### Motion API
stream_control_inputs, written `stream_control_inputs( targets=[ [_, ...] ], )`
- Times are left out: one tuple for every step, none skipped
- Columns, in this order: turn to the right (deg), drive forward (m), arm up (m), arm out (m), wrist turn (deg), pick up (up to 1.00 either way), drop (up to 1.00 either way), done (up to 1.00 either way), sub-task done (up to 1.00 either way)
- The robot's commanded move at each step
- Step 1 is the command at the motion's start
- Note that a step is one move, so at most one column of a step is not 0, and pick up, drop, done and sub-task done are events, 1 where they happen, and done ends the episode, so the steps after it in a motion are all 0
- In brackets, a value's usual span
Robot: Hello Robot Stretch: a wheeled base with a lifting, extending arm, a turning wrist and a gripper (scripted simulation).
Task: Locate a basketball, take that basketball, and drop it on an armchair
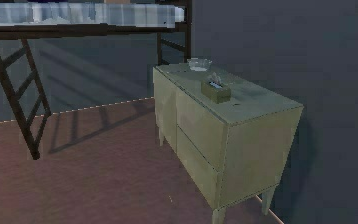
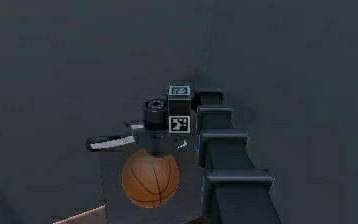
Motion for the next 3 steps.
stream_control_inputs(
  targets=[
    [0.0, 0.0, 0.0, 0.0, 24.0, 0.0, 0.0, 0.0, 0.0],
    [0.0, 0.0, -0.3, 0.0, 0.0, 0.0, 0.0, 0.0, 0.0],
    [0.0, 0.0, 0.0, 0.0, 0.0, 1.0, 0.0, 0.0, 0.0]
  ],
)
